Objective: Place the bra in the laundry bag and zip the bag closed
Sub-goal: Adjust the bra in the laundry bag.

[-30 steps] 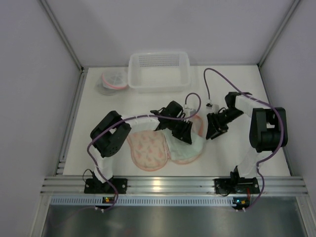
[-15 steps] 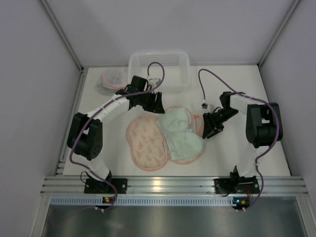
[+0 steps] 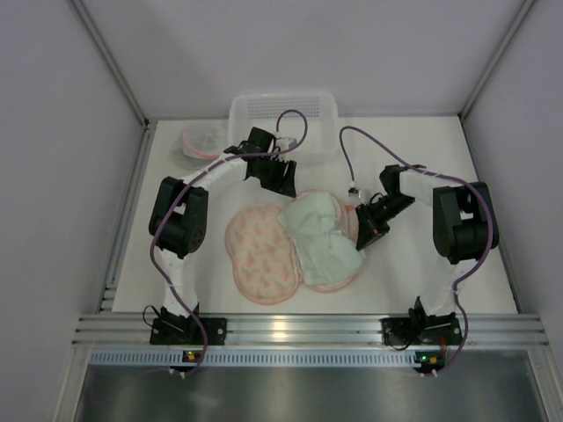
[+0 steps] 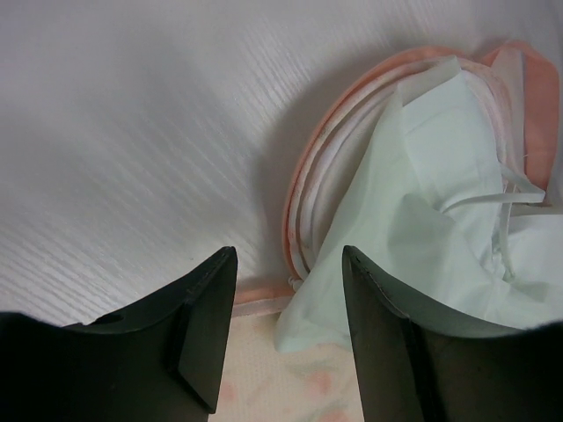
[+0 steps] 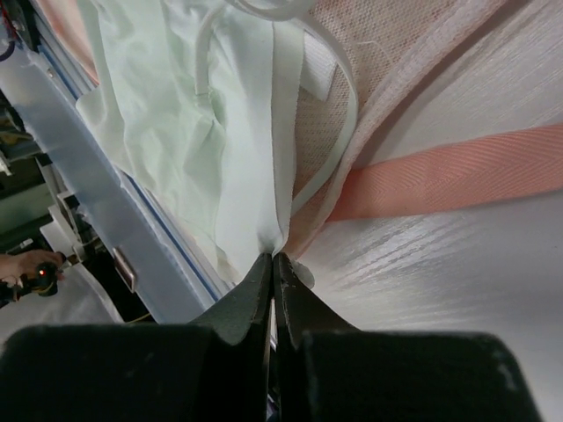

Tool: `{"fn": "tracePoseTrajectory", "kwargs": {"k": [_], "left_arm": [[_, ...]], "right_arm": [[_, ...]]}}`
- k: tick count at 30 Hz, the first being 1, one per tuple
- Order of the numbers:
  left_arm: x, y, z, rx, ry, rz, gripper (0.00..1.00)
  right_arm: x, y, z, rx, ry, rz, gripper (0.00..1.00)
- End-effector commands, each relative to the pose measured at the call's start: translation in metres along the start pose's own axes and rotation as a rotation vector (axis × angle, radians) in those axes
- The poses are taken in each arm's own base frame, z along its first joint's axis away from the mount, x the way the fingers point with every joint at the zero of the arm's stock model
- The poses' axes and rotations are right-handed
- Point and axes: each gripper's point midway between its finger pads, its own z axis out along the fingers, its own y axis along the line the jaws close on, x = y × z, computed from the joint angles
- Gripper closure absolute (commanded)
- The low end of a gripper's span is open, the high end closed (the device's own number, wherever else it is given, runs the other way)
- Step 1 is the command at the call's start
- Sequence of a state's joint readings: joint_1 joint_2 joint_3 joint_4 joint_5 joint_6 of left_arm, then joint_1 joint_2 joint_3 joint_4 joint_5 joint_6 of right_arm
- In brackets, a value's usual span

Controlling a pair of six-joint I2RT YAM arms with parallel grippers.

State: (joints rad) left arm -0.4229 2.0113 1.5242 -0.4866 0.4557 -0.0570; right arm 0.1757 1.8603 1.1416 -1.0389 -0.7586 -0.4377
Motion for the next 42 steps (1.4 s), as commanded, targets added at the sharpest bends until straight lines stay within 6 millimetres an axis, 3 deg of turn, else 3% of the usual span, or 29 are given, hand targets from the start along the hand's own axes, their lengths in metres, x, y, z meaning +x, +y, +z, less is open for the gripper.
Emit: {"fn": "tracePoseTrajectory", "kwargs": {"k": [1,12,17,20,24,26,29,37,42], "left_arm": [[-0.019,-0.006,0.002,0.049,-0.032,0.057,0.43],[-0.003,-0.029,0.013,0.146,0.017,0.068,0.44],[0.006,-0.026,0.018,0.125,0.036,0.064,0.46],[0.007,-0.026,0.019,0.118,0.040,0.065,0.52],[-0.001,-0.029,0.016,0.130,0.021,0.101,0.87],[-0.009,-0.034,0.013,0.143,0.002,0.110,0.95],[-0.018,-0.040,0.011,0.158,-0.015,0.122,1.00],[-0.045,-0.059,0.008,0.195,-0.069,0.172,1.00],[-0.036,-0.050,0.019,0.150,-0.035,0.175,1.00]], "right_arm": [[-0.013,0.017,-0.008,-0.044,-0.042,-0.059,1.00],[-0.011,0.037,-0.010,-0.104,-0.047,-0.076,1.00],[-0.013,0.039,-0.008,-0.119,-0.046,-0.067,1.00],[-0.014,0.039,-0.004,-0.124,-0.037,-0.064,1.00],[-0.014,0.038,-0.002,-0.128,-0.028,-0.058,1.00],[-0.015,0.038,-0.002,-0.130,-0.031,-0.059,1.00],[-0.014,0.039,-0.002,-0.133,-0.026,-0.052,1.00],[-0.008,0.044,0.000,-0.166,-0.007,-0.041,1.00],[-0.004,0.049,0.006,-0.190,0.013,-0.039,1.00]]}}
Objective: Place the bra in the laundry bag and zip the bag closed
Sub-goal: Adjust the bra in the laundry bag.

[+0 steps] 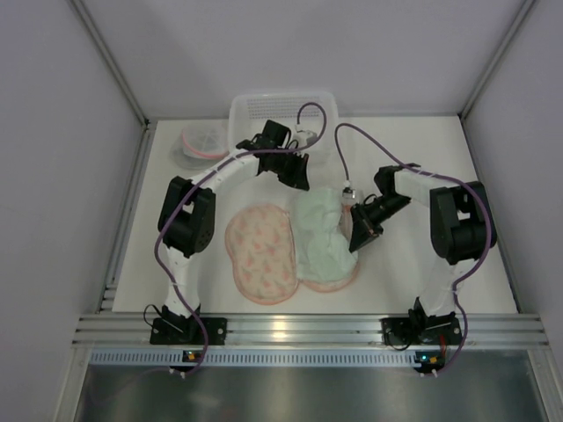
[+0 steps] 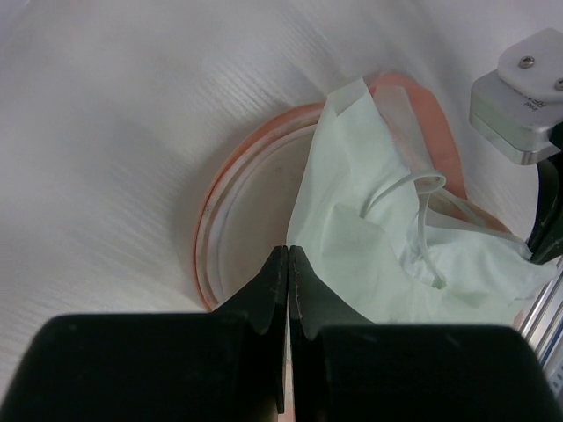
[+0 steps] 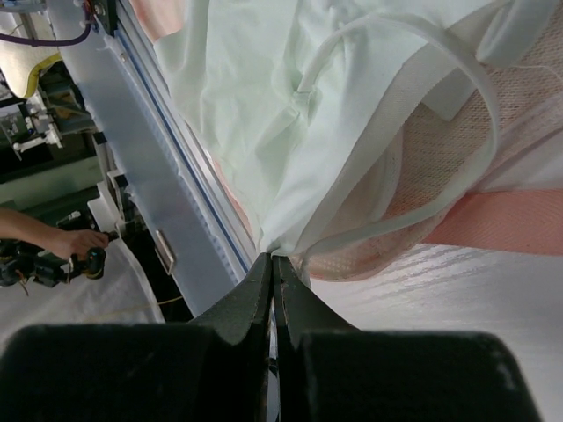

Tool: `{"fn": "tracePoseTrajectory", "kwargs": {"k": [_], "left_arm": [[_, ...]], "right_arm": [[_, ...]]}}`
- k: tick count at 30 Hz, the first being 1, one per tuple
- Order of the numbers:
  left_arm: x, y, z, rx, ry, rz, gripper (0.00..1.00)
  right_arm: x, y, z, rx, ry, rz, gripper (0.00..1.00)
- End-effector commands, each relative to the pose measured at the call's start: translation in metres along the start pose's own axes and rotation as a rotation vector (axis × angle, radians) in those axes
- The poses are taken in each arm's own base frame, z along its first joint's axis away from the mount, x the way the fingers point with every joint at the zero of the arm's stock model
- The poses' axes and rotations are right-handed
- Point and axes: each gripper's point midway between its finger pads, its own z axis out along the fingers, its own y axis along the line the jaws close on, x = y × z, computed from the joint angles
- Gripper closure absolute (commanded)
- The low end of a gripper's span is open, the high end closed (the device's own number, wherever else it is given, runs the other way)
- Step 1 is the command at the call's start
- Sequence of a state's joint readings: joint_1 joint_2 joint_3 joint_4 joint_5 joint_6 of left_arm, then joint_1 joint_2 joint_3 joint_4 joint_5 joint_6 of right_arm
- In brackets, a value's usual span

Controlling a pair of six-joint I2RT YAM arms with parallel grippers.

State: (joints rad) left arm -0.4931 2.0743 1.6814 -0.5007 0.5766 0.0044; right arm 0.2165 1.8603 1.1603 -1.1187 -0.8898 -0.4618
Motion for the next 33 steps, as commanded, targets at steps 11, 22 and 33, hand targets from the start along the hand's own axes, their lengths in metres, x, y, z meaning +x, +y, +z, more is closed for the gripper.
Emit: {"fn": "tracePoseTrajectory", "kwargs": {"k": [11,22,33], "left_arm": [[0.006,-0.019,-0.020,0.053,-0.005,0.106,0.55],[0.070,-0.086,-0.031,0.166,0.085,0.285,0.49],[0.089,-0.105,0.022,0.066,0.175,0.398,0.48]], "right_arm": [[0.007,0.000,0.009,0.014,0.047,-0.048,0.76],[-0.034,-0.007,-0.032,0.088,-0.128,-0.035,0.54],[-0.046,-0.016,-0.056,0.139,-0.184,-0.026,0.45]]}}
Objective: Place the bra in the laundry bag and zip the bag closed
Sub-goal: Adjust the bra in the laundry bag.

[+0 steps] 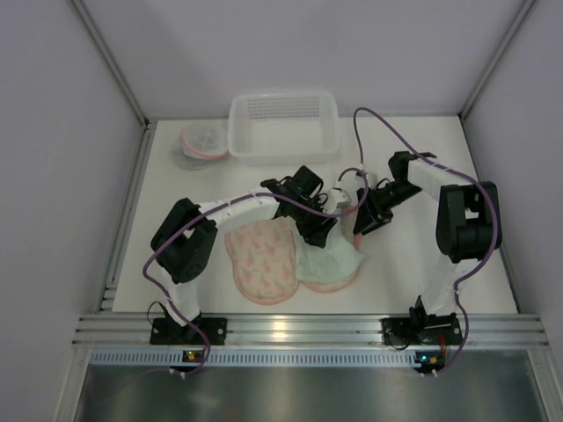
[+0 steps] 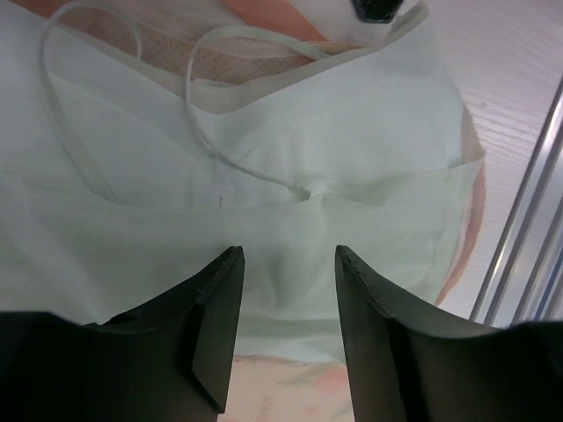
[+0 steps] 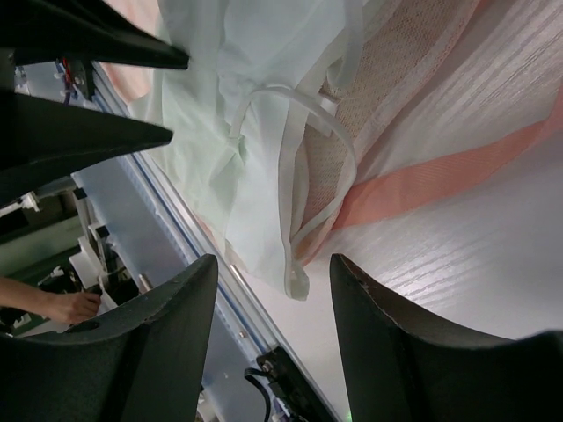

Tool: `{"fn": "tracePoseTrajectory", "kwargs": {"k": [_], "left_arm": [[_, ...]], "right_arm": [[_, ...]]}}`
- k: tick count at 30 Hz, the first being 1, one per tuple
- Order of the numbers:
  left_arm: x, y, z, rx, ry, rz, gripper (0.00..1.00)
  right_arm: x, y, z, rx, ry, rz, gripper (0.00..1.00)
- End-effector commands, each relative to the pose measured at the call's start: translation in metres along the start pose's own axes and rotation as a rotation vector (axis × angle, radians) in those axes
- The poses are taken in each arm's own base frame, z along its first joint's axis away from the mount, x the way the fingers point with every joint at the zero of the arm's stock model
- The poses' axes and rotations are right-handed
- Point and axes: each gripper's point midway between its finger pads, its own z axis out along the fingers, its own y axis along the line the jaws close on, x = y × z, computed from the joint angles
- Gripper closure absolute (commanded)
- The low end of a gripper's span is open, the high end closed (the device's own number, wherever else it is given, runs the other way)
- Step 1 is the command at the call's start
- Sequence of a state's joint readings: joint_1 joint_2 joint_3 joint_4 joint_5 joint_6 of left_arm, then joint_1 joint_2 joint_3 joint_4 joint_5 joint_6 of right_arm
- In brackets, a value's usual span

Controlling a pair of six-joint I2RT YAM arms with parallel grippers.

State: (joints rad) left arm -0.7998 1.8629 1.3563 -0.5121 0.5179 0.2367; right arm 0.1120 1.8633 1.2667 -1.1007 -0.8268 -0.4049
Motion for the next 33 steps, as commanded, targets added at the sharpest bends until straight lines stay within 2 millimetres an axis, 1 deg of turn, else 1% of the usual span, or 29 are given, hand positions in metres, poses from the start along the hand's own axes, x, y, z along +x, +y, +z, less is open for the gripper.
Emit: {"fn": "tracePoseTrajectory", "kwargs": {"k": [1,4,7,8,9,10,11,12,13,17,18,20,21,24,26,27,28,29,30,31,32,33], "left_arm": [[-0.016,0.027,0.006,-0.102,-0.024,0.014,0.49],[-0.014,0.034,0.011,-0.129,-0.008,0.018,0.57],[-0.009,0.037,0.013,-0.140,0.008,0.032,0.61],[-0.008,0.037,0.012,-0.142,0.009,0.039,0.65],[-0.007,0.037,0.012,-0.140,0.010,0.040,0.76],[-0.008,0.035,0.010,-0.134,0.006,0.043,0.82],[-0.014,0.028,0.004,-0.113,-0.017,0.055,0.87],[-0.013,0.024,0.002,-0.103,-0.021,0.056,0.98],[-0.015,0.021,-0.001,-0.094,-0.029,0.058,1.00],[-0.026,0.002,-0.019,-0.052,-0.084,0.083,1.00],[-0.030,-0.004,-0.027,-0.043,-0.104,0.098,1.00],[-0.035,-0.010,-0.034,-0.031,-0.126,0.105,1.00],[-0.040,-0.014,-0.041,-0.032,-0.146,0.115,1.00],[-0.049,-0.018,-0.051,-0.038,-0.175,0.126,1.00],[-0.051,-0.011,-0.050,-0.069,-0.168,0.123,1.00],[-0.049,-0.001,-0.048,-0.117,-0.155,0.114,0.91],[-0.044,0.008,-0.040,-0.133,-0.130,0.103,0.76],[-0.048,0.015,-0.040,-0.160,-0.131,0.102,0.52],[-0.048,0.031,-0.041,-0.217,-0.120,0.087,0.44],[-0.045,0.039,-0.034,-0.226,-0.101,0.074,0.40],[-0.052,0.047,-0.034,-0.242,-0.109,0.075,0.38],[-0.052,0.056,-0.034,-0.261,-0.106,0.067,0.37]], "right_arm": [[-0.015,0.007,-0.016,0.030,-0.065,-0.059,0.45],[-0.016,0.006,-0.015,0.025,-0.070,-0.055,0.45],[-0.018,0.007,-0.015,0.022,-0.073,-0.054,0.45],[-0.019,0.007,-0.015,0.021,-0.076,-0.058,0.46],[-0.019,0.007,-0.015,0.022,-0.075,-0.056,0.46],[-0.020,0.007,-0.016,0.022,-0.079,-0.058,0.46],[-0.020,0.007,-0.015,0.021,-0.076,-0.055,0.46],[-0.019,0.007,-0.016,0.021,-0.077,-0.053,0.47],[-0.019,0.007,-0.016,0.021,-0.077,-0.056,0.47],[-0.018,0.007,-0.014,0.017,-0.074,-0.054,0.47],[-0.018,0.008,-0.015,0.015,-0.073,-0.053,0.47],[-0.018,0.008,-0.014,0.013,-0.073,-0.055,0.48],[-0.017,0.008,-0.014,0.011,-0.071,-0.050,0.47],[-0.017,0.008,-0.013,0.009,-0.067,-0.048,0.47],[-0.017,0.008,-0.013,0.005,-0.070,-0.047,0.48],[-0.017,0.008,-0.013,0.003,-0.069,-0.046,0.47],[-0.018,0.008,-0.013,0.000,-0.069,-0.047,0.47],[-0.018,0.008,-0.013,0.000,-0.069,-0.044,0.46],[-0.018,0.008,-0.014,0.000,-0.070,-0.045,0.46],[-0.019,0.009,-0.014,0.002,-0.074,-0.048,0.45],[-0.018,0.009,-0.014,0.003,-0.072,-0.049,0.45],[-0.018,0.008,-0.014,0.004,-0.072,-0.048,0.45]]}}
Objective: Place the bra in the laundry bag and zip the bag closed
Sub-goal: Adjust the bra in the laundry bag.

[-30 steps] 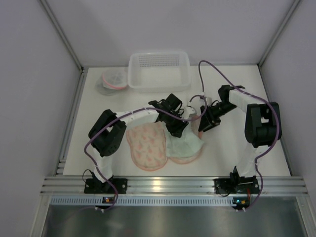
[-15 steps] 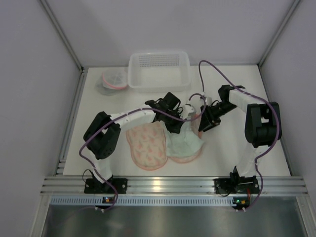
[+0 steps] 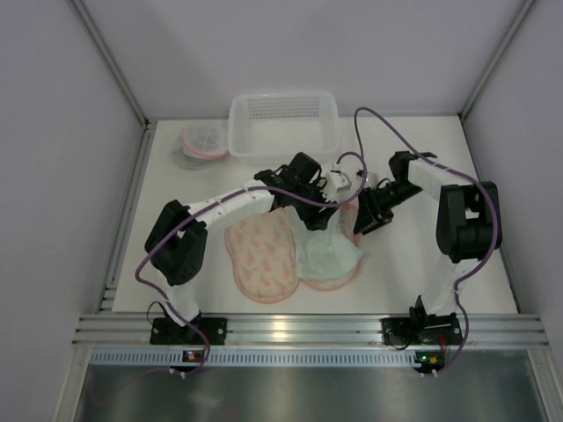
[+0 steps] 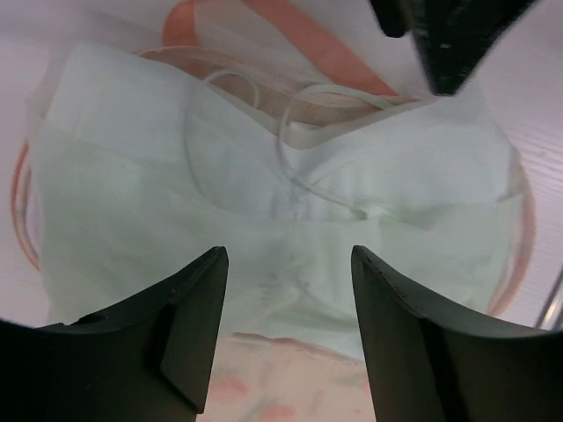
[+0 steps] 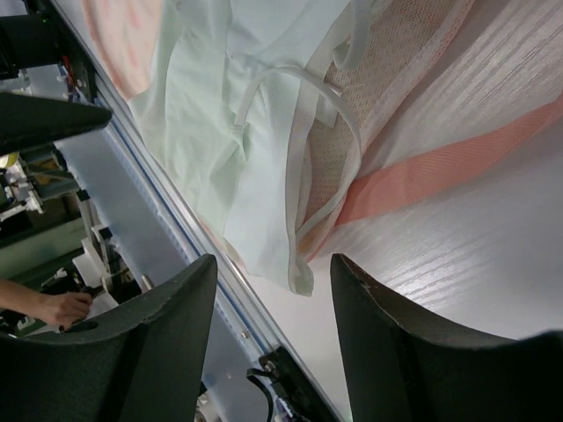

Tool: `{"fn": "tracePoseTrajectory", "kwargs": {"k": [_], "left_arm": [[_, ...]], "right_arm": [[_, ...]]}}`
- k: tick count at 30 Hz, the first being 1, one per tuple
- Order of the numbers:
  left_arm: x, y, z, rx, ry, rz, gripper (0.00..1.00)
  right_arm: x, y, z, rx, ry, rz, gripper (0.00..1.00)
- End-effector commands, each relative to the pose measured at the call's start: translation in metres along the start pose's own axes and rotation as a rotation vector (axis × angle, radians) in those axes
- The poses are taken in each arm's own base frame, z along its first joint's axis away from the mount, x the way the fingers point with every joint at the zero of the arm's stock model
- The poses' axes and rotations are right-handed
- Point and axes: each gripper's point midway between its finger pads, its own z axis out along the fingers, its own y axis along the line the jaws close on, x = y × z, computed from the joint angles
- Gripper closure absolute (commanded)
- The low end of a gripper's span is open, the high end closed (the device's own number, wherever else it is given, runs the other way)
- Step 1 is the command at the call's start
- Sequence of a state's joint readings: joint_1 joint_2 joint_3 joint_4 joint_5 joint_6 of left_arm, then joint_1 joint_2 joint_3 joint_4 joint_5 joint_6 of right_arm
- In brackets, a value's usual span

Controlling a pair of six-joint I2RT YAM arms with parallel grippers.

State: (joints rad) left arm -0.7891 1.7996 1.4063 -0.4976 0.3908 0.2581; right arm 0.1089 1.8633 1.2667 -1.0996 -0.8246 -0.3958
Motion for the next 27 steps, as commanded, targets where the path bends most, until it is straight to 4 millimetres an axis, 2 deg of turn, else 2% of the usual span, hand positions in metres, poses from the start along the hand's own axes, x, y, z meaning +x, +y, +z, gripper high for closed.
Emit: {"fn": "tracePoseTrajectory", "kwargs": {"k": [1,4,5,6,10,13,14,16,17,19,23,27], "left_arm": [[-0.013,0.044,0.006,-0.133,-0.010,0.001,0.36],[-0.008,0.057,0.019,-0.158,0.021,0.016,0.35],[-0.007,0.061,0.022,-0.170,0.028,0.020,0.35],[0.001,0.064,0.029,-0.171,0.051,0.020,0.35],[0.018,0.062,0.041,-0.147,0.092,0.011,0.37],[0.023,0.052,0.042,-0.098,0.090,-0.003,0.54],[0.026,0.048,0.042,-0.084,0.093,-0.006,0.67],[0.020,0.040,0.036,-0.056,0.069,-0.008,0.80],[0.015,0.036,0.030,-0.050,0.053,-0.006,0.91],[0.006,0.030,0.022,-0.038,0.025,-0.007,0.99],[-0.023,0.016,-0.003,-0.003,-0.066,0.010,1.00],[-0.040,0.004,-0.014,0.038,-0.116,-0.003,1.00]], "right_arm": [[-0.018,0.009,-0.013,0.001,-0.069,-0.056,0.44],[-0.017,0.010,-0.014,0.001,-0.067,-0.055,0.38],[-0.016,0.010,-0.013,0.001,-0.066,-0.058,0.33],[-0.016,0.010,-0.013,0.001,-0.067,-0.059,0.32],[-0.013,0.010,-0.014,0.012,-0.065,-0.067,0.29],[-0.008,0.010,-0.013,0.017,-0.059,-0.068,0.28],[-0.007,0.009,-0.013,0.016,-0.057,-0.067,0.28],[-0.006,0.008,-0.011,0.014,-0.053,-0.065,0.28],[-0.006,0.008,-0.012,0.012,-0.056,-0.066,0.28],[-0.007,0.009,-0.012,0.010,-0.056,-0.064,0.28],[-0.010,0.009,-0.011,0.005,-0.058,-0.064,0.28],[-0.011,0.009,-0.011,0.000,-0.058,-0.062,0.28]]}}
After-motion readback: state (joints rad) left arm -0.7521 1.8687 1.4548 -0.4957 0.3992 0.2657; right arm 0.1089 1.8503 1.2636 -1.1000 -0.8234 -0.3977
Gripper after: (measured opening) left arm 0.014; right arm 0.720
